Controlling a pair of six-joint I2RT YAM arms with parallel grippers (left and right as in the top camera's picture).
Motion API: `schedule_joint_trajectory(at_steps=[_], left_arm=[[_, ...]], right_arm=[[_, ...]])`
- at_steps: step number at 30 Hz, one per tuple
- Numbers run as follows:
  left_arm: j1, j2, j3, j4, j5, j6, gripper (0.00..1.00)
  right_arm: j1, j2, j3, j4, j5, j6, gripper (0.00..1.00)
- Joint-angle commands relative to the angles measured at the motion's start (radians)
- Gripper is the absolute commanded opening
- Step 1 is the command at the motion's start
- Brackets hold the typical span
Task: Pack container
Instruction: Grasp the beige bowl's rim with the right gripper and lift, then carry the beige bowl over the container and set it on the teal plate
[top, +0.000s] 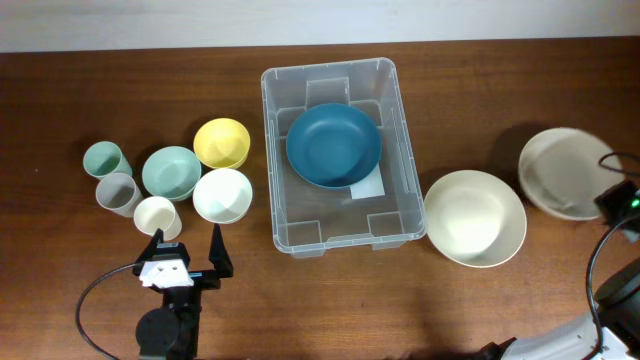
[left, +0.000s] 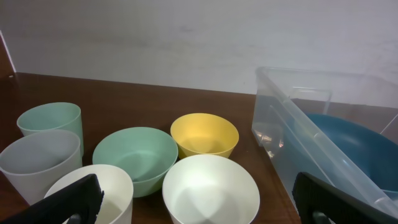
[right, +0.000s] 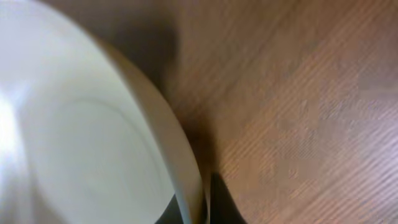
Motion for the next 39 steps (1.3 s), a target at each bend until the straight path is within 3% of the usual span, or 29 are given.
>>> schedule_joint_trajectory(at_steps=[1,9,17,28,39], left_arm=[[0.004,-0.005,-0.005,-0.001,0.01,0.016,1.0],[0.004,-0.005,-0.005,-0.001,0.01,0.016,1.0],[0.004,-0.005,-0.005,-0.001,0.01,0.016,1.0],[0.004,-0.005,-0.005,-0.001,0.01,0.016,1.0],[0.004,-0.005,-0.005,-0.001,0.01,0.016,1.0]], right_arm=[[0.001,-0.048,0.162,-0.065,-0.017,0.007,0.04],[0.137,-0.051,0.515,-0.317,-0.017,-0.061,0.04],[0.441,-0.051,0.784,-0.5,0.035,-0.119,0.04],[0.953,-0.026,0.823,-0.493,0.227,-0.121,0.04],[1.176,0.123,0.818,-0.494,0.242,-0.117,0.04]])
